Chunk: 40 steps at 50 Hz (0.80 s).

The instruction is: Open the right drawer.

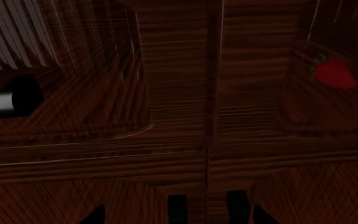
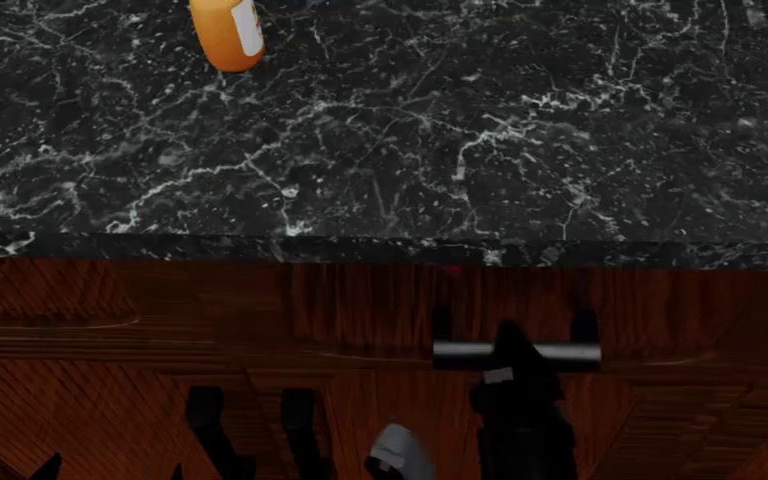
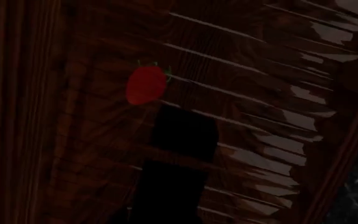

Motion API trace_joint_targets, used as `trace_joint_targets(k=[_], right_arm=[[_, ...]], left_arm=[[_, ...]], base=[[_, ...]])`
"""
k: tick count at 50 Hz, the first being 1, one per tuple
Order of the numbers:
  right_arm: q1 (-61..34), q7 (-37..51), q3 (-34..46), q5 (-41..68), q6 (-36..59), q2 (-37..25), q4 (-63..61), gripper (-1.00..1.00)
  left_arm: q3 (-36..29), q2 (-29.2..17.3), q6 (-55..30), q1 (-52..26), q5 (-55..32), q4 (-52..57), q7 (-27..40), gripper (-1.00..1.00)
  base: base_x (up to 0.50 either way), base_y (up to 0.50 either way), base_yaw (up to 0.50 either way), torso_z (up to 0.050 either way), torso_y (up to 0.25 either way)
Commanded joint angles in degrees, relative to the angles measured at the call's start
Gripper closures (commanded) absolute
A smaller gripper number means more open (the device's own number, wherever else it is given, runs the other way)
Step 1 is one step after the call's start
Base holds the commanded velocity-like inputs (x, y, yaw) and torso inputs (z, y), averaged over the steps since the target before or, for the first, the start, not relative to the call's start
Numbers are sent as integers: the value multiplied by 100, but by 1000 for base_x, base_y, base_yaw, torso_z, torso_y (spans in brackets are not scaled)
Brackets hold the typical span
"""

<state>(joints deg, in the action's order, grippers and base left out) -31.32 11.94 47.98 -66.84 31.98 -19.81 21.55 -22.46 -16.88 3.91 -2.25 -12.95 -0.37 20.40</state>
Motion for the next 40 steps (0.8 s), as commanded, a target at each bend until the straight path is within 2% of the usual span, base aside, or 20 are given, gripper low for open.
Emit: trace_joint_targets(k=[1,40], right_arm=[[227,592,217,892,190,-12,-947,100],[1264,297,661,-7,692,-526,-2515,100]], left_arm=[[125,84,10,21,27,9,-141,-100],[84,55,113,3,-55,-48,-111,-100]], base=[[0,6,6,0,0],[0,5,5,2,3]])
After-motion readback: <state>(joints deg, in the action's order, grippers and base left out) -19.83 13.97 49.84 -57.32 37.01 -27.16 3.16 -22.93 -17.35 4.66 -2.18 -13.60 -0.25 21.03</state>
